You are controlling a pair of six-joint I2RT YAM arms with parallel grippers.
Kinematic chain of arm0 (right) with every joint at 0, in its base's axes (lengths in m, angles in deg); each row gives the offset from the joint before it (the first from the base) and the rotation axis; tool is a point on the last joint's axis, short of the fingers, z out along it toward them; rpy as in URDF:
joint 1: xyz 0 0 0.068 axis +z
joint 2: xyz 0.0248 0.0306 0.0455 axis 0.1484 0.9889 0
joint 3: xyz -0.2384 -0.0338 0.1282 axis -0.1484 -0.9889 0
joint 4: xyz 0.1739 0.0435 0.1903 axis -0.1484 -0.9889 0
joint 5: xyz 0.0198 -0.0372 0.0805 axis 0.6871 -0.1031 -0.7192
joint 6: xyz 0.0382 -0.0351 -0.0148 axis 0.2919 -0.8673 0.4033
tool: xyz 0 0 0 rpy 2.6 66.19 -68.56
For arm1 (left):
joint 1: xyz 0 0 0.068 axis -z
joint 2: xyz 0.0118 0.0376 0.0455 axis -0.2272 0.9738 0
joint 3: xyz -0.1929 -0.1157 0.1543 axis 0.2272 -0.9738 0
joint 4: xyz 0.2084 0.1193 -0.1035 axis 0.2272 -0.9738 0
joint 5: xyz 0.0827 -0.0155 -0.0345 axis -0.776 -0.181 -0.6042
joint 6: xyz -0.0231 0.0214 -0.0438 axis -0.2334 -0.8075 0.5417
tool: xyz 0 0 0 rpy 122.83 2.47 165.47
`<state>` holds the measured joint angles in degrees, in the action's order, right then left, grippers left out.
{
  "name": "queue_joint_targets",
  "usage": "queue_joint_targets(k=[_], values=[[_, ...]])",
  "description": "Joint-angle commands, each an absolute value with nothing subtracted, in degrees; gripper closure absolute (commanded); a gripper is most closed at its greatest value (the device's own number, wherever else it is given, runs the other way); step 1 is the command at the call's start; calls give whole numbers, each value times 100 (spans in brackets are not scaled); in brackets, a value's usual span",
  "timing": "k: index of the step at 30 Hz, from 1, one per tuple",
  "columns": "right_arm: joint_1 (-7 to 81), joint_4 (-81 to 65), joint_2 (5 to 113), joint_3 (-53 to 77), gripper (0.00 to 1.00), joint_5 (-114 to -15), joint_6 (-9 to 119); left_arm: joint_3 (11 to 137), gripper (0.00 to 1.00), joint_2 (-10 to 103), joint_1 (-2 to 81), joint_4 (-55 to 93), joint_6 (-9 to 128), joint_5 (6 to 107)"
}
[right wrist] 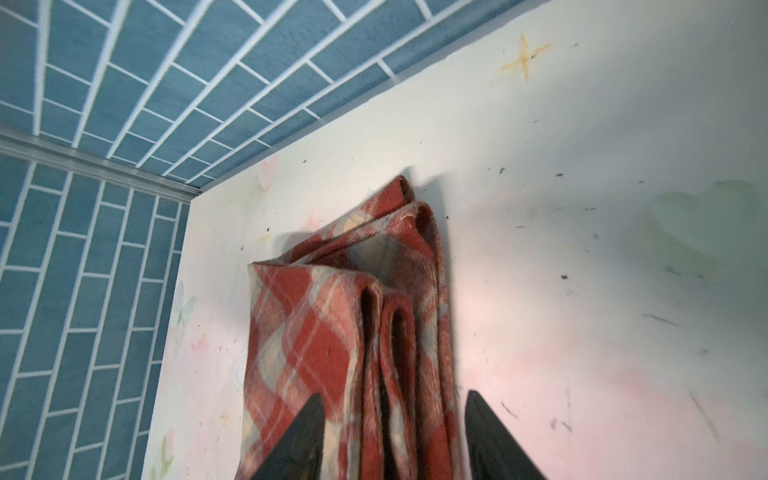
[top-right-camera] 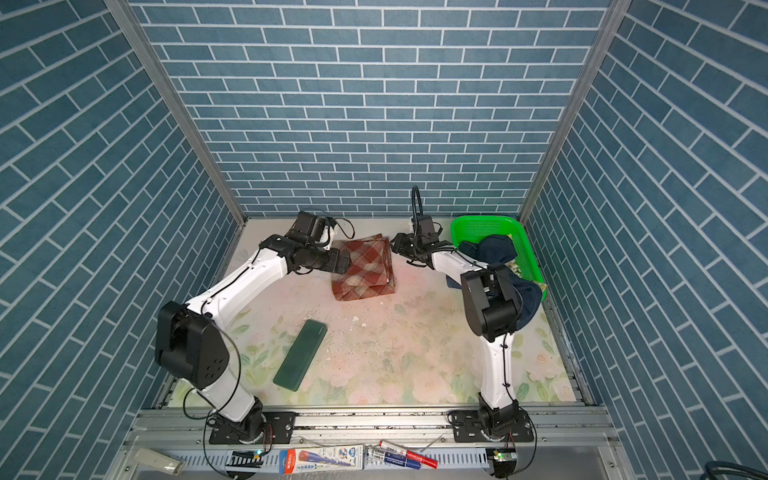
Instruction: Fold and stack the skirts
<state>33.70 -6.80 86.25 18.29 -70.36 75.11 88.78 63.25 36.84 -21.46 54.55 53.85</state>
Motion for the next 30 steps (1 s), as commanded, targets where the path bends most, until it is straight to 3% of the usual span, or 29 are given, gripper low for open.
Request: queue_joint_targets(k=[1,6,12,22,30], values=[[3411,333,8012,854,47,-6910,7010,9496,0,6858,3744,-2219,5862,5448],[3590,1265,7460,-199,53,-6960,6608,10474,0,7805,3849,-2320,6054,5514],[4031,1573,7246,-595,59,-6912,6112,11553,0,8929,3897,-2451,6103,5510],[4489,1949,7703,-563,65,-6790,6116,12326,0,10187,3875,-2312,6247,5394],[4637,2340,8276,-579,72,-6131,6672,12827,0,10834,3829,-2556,6445,5525]])
